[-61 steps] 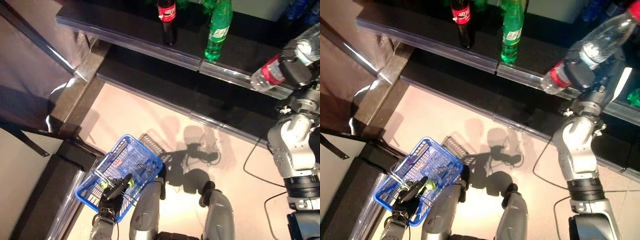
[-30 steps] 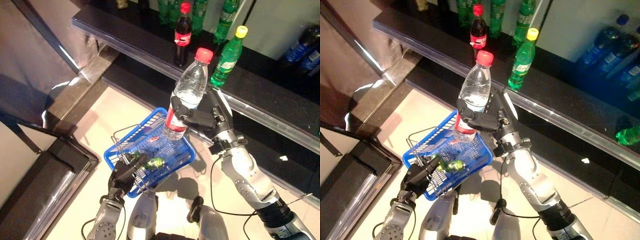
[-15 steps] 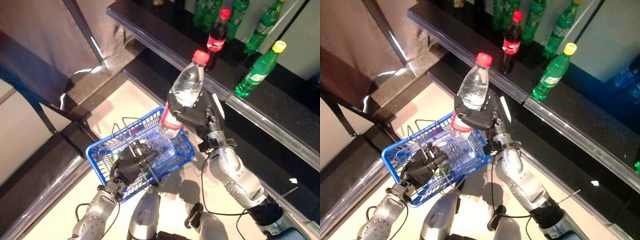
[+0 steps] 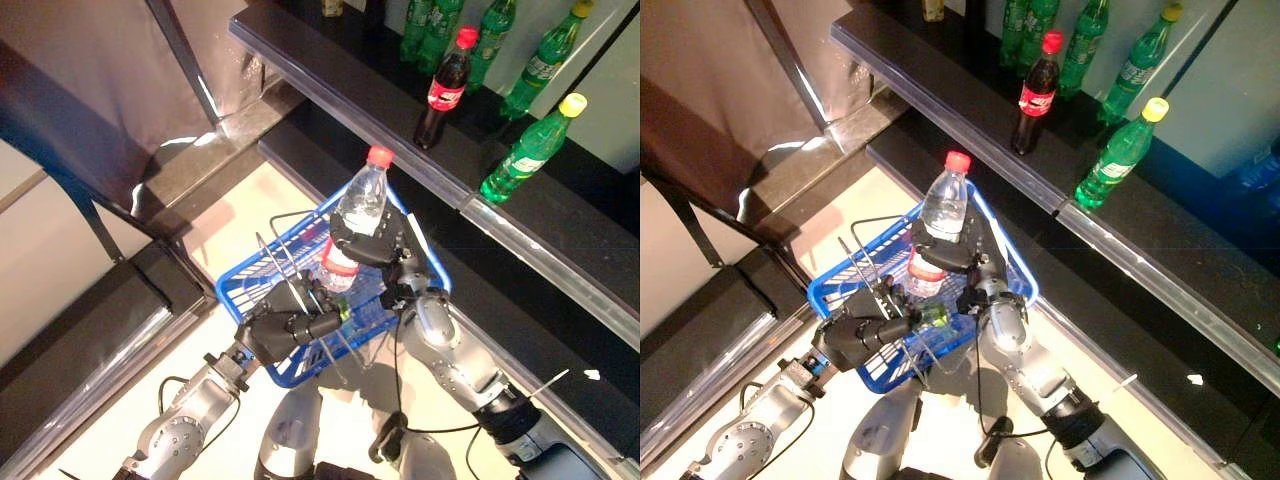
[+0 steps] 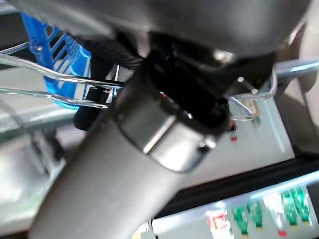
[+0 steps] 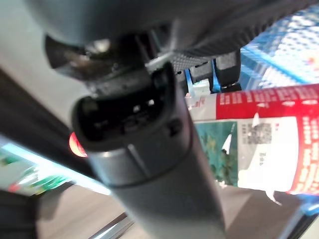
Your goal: Pick up the drink and place into the basket.
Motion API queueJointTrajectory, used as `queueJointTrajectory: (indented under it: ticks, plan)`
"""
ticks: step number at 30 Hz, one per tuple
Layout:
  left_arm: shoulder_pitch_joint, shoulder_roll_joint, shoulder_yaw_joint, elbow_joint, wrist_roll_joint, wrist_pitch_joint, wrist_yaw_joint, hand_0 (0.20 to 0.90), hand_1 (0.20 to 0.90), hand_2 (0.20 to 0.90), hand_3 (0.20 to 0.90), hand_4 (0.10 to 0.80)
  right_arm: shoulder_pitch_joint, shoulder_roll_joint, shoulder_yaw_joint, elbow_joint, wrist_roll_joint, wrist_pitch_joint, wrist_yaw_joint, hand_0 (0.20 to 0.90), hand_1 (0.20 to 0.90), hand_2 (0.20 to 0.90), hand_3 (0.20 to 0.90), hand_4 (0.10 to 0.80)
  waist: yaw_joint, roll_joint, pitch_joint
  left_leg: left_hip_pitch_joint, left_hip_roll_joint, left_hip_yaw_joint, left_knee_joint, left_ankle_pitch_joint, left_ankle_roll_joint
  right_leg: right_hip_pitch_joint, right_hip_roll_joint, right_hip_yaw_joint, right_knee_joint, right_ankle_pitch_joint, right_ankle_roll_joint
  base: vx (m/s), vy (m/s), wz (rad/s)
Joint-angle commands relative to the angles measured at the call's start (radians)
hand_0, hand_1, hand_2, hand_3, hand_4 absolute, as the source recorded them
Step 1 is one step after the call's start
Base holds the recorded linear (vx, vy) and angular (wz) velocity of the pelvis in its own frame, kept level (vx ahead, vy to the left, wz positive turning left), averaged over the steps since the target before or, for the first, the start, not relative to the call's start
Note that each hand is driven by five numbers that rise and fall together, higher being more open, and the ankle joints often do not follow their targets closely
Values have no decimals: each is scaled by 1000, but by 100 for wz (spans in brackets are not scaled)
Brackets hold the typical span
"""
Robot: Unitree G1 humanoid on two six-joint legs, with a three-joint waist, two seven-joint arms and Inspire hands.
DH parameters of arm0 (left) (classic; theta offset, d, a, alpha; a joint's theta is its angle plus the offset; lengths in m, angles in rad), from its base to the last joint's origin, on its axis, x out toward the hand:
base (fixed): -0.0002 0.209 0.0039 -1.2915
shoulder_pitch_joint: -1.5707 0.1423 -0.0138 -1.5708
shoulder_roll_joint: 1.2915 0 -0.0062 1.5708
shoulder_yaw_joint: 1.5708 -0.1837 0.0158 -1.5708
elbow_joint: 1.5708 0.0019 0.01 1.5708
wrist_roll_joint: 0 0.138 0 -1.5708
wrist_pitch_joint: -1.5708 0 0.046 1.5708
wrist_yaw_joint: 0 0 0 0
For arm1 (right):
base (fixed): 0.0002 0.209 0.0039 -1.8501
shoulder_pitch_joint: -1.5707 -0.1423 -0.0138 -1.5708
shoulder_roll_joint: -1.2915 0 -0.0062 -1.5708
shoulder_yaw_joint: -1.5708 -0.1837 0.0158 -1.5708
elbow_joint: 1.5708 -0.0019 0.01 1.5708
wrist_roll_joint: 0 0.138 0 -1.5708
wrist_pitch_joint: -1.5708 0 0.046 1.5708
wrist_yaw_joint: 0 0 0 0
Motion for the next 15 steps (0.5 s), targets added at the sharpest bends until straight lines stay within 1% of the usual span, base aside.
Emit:
queueJointTrajectory:
  ticks: [1,6,8,10,12,15]
  plan:
    - [-64,-78,19,-309,-118,-88,-261,300,300,300,200,100,-100,84,46,33,-150,-119,-7,300,300,300,200,100,20,13,-274,7,-51,-32,84,-91,-4,31,54,-53,-161,143,-87,17,17,25]
    - [-31,-88,58,-310,-131,-42,-297,300,300,300,200,100,-66,91,22,154,-209,-143,-27,300,300,300,200,100,36,22,-273,1,-59,-49,84,-90,-4,26,50,-70,-152,139,-89,7,7,8]
    - [-11,-92,76,-306,-140,-14,-340,300,300,300,200,100,-42,96,4,201,-216,-152,-40,300,300,300,200,100,43,25,-267,-3,-61,-56,85,-92,-4,20,46,-77,-144,137,-89,-4,-4,9]
    - [-2,-98,80,-309,-138,1,-365,300,300,300,200,100,-22,107,-7,254,-223,-175,-36,300,300,300,200,100,47,27,-262,-8,-64,-62,87,-93,-3,16,46,-78,-139,136,-89,-4,-7,6]
    - [0,-100,79,-310,-143,11,-377,300,300,300,200,100,-15,111,-9,275,-219,-178,-37,300,300,300,200,100,49,29,-260,-8,-65,-65,87,-94,-3,16,45,-80,-138,136,-88,-4,-8,5]
    - [4,-114,71,-308,-144,30,-434,300,300,300,200,100,19,135,-3,334,-168,-188,-27,300,300,300,200,100,51,34,-250,-12,-68,-69,84,-94,-2,9,45,-82,-137,138,-87,-18,-6,8]
